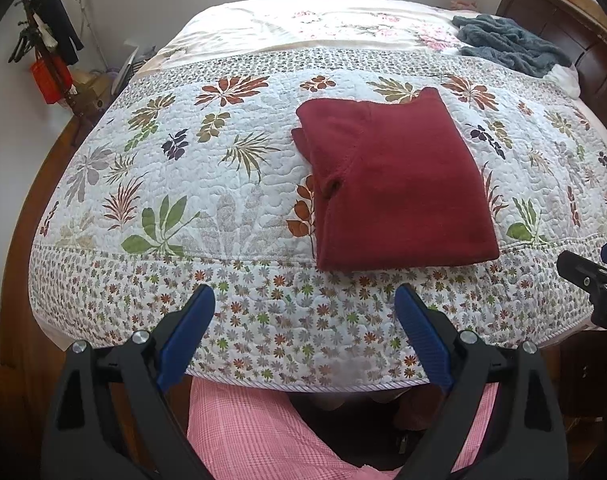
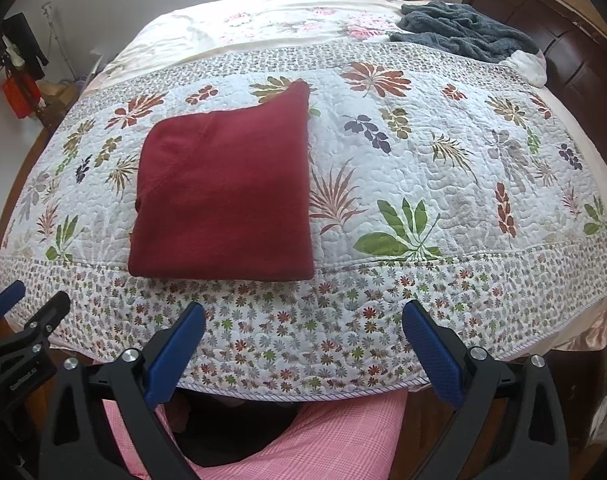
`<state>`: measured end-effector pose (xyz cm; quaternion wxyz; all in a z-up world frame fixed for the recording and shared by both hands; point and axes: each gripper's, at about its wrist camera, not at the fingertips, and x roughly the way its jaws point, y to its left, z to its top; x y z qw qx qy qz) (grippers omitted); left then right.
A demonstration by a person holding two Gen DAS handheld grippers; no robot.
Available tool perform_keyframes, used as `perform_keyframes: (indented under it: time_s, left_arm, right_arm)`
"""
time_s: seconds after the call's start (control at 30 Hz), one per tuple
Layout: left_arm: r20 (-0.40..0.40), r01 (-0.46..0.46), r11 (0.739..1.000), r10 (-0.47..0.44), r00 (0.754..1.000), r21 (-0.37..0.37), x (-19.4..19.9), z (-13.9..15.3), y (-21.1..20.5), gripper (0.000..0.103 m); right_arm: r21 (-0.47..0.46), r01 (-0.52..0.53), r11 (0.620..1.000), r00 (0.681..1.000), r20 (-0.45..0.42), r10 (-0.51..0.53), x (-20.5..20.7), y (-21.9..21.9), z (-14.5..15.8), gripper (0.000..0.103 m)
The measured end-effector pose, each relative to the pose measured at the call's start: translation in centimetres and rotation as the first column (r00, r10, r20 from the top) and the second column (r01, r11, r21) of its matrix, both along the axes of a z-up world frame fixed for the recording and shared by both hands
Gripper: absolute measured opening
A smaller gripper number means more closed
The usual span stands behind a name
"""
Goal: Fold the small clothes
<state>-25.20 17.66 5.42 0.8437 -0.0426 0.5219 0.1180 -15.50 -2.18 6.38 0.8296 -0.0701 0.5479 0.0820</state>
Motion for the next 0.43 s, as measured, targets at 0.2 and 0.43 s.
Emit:
perform_keyframes:
  time_s: [0.2,0.43]
  left_arm:
    - [0.008,0.001,1.0,-0.001,1.0,-0.003,0.01,0.18,-0.09,0.091]
    - [0.017,-0.006,1.0,0.006,1.0,-0.007,-0.02,0.47,-0.03,0.091]
  right_arm:
    - [-0.001,0.009,1.0,1.0,-0.005,-0.009,0.19,-0.25,-0.14,0.099]
    - [-0.007,0.014,1.0,1.0,-0.005,-0.014,0.21,-0.22,-0.01,0.099]
